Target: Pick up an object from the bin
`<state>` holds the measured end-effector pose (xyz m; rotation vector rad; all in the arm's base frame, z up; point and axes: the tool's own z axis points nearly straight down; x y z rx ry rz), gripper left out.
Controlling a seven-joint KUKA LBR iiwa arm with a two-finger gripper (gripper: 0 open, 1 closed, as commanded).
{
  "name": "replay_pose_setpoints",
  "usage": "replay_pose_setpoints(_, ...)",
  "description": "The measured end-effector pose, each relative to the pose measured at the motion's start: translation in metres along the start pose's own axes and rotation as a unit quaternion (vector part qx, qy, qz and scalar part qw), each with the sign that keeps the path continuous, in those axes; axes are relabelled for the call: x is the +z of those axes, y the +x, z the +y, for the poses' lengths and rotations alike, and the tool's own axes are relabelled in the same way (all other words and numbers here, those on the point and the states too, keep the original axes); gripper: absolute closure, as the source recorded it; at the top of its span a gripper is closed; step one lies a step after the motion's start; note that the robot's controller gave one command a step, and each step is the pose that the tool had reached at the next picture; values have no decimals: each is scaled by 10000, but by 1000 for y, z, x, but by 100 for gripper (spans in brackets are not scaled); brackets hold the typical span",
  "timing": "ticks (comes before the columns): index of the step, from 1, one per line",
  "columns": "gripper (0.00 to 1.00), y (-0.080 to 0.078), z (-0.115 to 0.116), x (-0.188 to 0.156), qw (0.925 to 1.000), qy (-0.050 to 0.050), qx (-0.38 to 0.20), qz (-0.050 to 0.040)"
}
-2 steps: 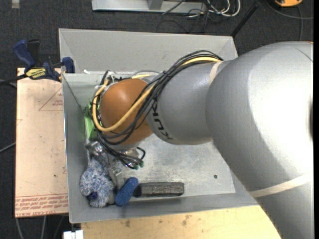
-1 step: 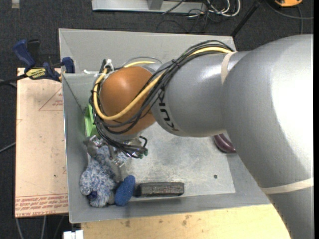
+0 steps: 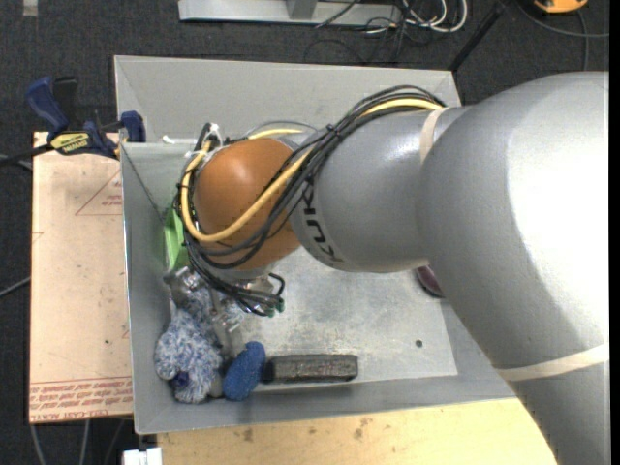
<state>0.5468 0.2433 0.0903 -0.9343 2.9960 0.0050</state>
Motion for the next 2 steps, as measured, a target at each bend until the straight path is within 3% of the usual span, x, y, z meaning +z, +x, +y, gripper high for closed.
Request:
replay_pose_setpoints(1,100,-2,4,19,9925,1,-1220,8)
replay_pose_setpoints(2,100,-2,4,19,9925,1,-1221,7)
